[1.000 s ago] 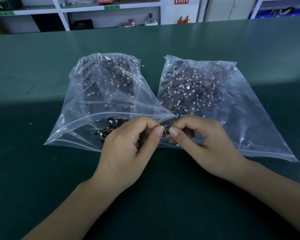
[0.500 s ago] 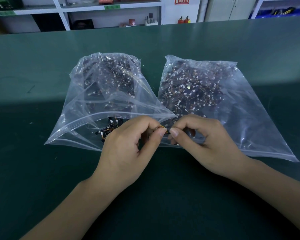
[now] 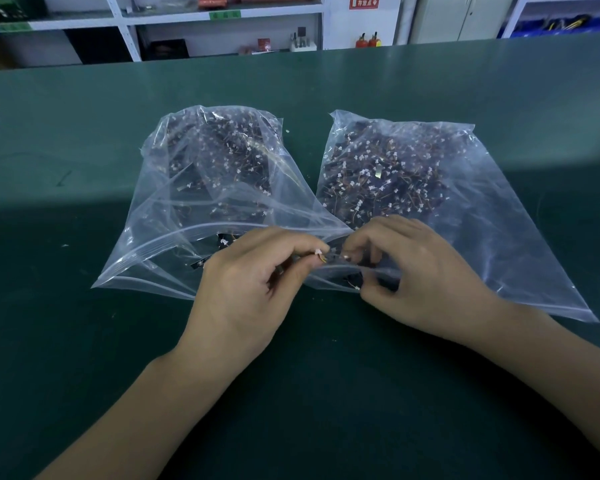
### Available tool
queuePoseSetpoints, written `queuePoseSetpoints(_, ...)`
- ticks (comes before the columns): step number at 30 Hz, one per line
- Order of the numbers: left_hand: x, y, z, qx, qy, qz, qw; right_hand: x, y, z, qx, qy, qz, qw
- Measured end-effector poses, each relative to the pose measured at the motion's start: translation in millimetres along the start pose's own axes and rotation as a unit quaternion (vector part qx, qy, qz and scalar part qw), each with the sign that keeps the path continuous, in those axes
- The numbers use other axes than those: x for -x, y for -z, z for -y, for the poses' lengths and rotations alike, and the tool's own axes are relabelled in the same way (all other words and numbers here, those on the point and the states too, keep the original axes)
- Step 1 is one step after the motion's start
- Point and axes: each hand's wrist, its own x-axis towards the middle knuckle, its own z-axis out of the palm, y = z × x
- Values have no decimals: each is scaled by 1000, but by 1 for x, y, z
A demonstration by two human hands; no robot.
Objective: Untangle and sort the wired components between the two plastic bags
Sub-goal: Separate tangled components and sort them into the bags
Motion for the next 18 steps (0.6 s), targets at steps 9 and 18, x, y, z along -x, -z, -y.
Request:
queuePoseSetpoints(9,-1,-6,-2,-162,-90,39,982,2,0,8,-67,-42,-61,995)
queuePoseSetpoints(18,-5,-14,-13,-328,-109,171,923,2,-2,9,-75,-38,-74,994)
